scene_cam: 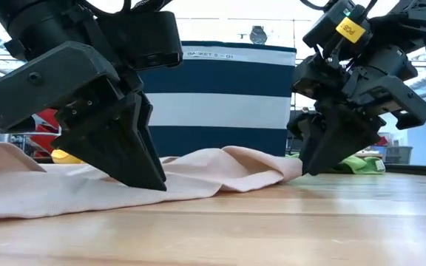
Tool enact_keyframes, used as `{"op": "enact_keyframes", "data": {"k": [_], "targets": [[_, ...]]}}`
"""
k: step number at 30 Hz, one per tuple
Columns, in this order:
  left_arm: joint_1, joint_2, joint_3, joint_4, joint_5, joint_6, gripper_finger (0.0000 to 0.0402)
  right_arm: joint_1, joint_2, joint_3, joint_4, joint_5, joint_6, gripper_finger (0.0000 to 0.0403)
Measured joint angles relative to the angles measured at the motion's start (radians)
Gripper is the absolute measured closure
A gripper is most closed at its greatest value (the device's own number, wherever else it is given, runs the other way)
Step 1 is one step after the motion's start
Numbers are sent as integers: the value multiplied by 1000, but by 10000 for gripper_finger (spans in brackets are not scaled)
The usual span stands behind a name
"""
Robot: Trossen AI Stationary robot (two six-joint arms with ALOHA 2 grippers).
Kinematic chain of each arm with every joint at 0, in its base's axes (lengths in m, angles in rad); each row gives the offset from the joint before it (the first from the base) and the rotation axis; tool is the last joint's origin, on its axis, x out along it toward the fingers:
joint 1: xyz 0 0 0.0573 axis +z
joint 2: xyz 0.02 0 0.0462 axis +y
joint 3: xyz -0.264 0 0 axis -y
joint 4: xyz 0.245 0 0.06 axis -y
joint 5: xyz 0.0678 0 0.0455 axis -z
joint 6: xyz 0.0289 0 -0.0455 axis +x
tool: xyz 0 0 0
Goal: Fold towel
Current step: Fold the brown towel
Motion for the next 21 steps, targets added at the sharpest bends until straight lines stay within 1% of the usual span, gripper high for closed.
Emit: {"op": "enact_keyframes", "data": {"k": [7, 13, 17, 21], "targets": [[0, 0, 0, 0, 3, 0, 187, -1, 0, 0, 62, 1, -11, 290], [0, 1, -1, 0, 8, 1, 189, -14, 0, 0, 85, 9, -18, 309], [-1, 1, -1, 0, 9, 1, 198, -26, 0, 0, 83, 18, -18, 336], [-1, 2, -1, 1, 12, 1, 206, -31, 0, 0, 69, 52, -33, 382]]}}
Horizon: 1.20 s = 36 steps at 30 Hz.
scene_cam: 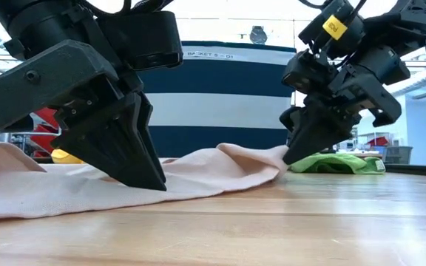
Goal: Fold towel
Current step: Fold the brown towel
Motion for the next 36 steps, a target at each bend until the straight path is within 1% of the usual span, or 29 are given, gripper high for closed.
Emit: {"op": "enact_keyframes", "data": {"k": [2, 8, 11, 15, 22, 28, 33, 36], "targets": [[0, 0, 0, -1, 16, 3, 209, 0, 0, 0, -16, 1, -18, 397], [-3, 0, 0, -1, 74, 20, 222, -14, -25, 0, -94, 5, -45, 402], [-3, 0, 0, -3, 91, 21, 231, -29, -76, 0, -158, 13, -57, 402], [-7, 0, 0, -5, 95, 34, 237, -47, -174, 0, -258, 65, -80, 402], [-8, 0, 0, -5, 101, 43, 237, -84, -297, 1, -407, 65, -98, 403], [-8, 0, -1, -5, 101, 48, 237, -105, -311, 1, -511, 67, -101, 403], [-9, 0, -1, -5, 115, 65, 237, -105, -311, 1, -562, 137, -139, 403], [-12, 0, -1, -5, 119, 77, 237, -105, -311, 1, -568, 138, -166, 403]]}}
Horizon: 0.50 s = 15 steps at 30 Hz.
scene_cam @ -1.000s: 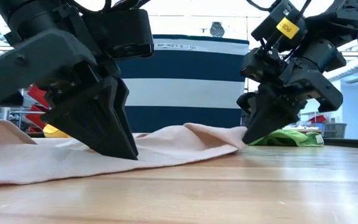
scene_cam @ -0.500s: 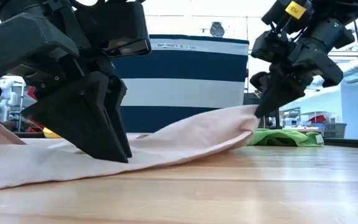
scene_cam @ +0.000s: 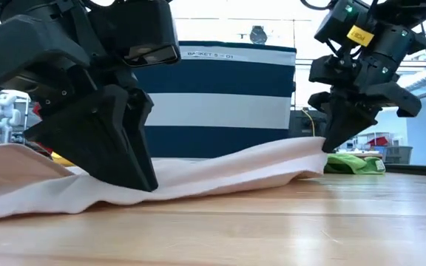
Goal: Fold towel
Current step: Fold the brown towel
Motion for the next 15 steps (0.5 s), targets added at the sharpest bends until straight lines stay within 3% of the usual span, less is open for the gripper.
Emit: {"op": "enact_keyframes", "data": {"k": [8, 15], "targets": [[-4, 0, 1, -5, 34, 28, 238, 1, 0, 0, -4, -4, -26, 397], [-5, 0, 0, -10, 44, 41, 238, 5, -16, 0, -78, 0, 10, 305]]}}
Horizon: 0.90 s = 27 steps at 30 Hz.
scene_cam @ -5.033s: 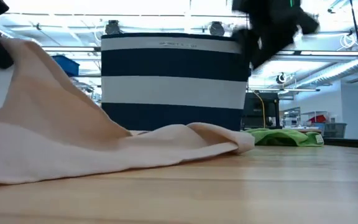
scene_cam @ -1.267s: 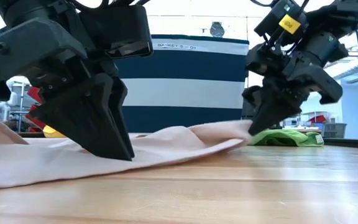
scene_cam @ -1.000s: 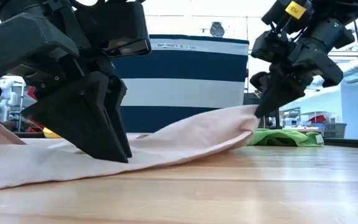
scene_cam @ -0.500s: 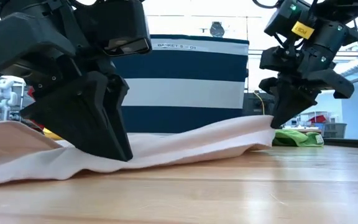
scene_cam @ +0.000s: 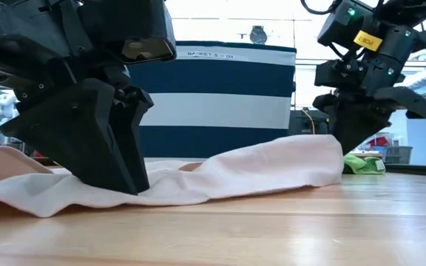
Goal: Fold towel
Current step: Fold the brown towel
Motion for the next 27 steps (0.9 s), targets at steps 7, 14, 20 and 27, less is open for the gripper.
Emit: {"op": "enact_keyframes", "data": {"k": [7, 14, 20, 27], "targets": [[5, 0, 0, -1, -2, -3, 237, 94, -42, 0, 22, -80, 60, 225], [9, -11, 0, -13, -10, -20, 237, 239, -21, 0, 181, -85, 58, 232], [10, -43, -5, -46, -47, -29, 237, 276, 45, 0, 225, -77, 46, 263], [10, -46, -2, -90, -46, -77, 237, 279, 51, 0, 251, -76, 41, 289]]}}
